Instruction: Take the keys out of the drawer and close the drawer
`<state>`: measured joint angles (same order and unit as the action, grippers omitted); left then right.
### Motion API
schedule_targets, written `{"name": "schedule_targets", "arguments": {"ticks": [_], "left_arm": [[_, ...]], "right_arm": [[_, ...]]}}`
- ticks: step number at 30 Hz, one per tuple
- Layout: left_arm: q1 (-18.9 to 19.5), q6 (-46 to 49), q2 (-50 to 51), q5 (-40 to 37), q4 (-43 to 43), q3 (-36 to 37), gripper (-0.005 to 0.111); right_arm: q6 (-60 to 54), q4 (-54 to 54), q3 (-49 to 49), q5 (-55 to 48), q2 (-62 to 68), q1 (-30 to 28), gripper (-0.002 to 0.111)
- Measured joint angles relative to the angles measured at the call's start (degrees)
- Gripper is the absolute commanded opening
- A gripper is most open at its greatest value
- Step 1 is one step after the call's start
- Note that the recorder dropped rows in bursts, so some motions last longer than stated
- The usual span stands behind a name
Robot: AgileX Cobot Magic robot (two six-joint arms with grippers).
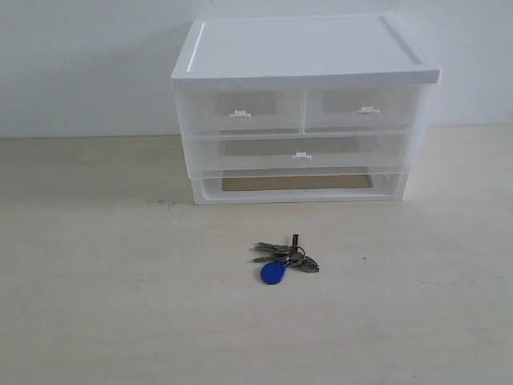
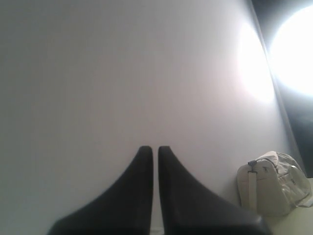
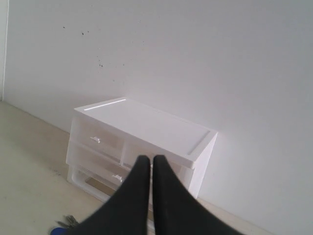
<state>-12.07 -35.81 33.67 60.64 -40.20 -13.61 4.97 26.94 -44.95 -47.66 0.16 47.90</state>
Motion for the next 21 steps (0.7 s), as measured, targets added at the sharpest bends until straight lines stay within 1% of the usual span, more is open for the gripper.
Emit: {"name": "schedule_targets", "arguments": {"ticks": [4, 7, 13, 16, 21], "left_arm": [[0.0, 0.0, -0.6, -0.5, 0.0, 0.0, 0.004], [0.0, -0.1, -3.0, -0.6, -0.1, 0.0, 0.004], [0.7, -0.1, -11.7, -0.6, -0.3, 0.0, 0.004], [3.5, -0.1, -16.5, -0.5, -0.3, 0.0, 0.004], [10.9, -0.1, -24.6, -0.5, -0.1, 0.0, 0.004]], "right_arm": [[0.1, 0.0, 0.0, 0.0, 0.0, 0.0, 0.0], [0.1, 0.0, 0.0, 0.0, 0.0, 0.0, 0.0], [0.1, 0.0, 0.0, 0.0, 0.0, 0.0, 0.0], [0.1, 0.0, 0.0, 0.0, 0.0, 0.0, 0.0], [0.1, 0.0, 0.0, 0.0, 0.0, 0.0, 0.0]]}}
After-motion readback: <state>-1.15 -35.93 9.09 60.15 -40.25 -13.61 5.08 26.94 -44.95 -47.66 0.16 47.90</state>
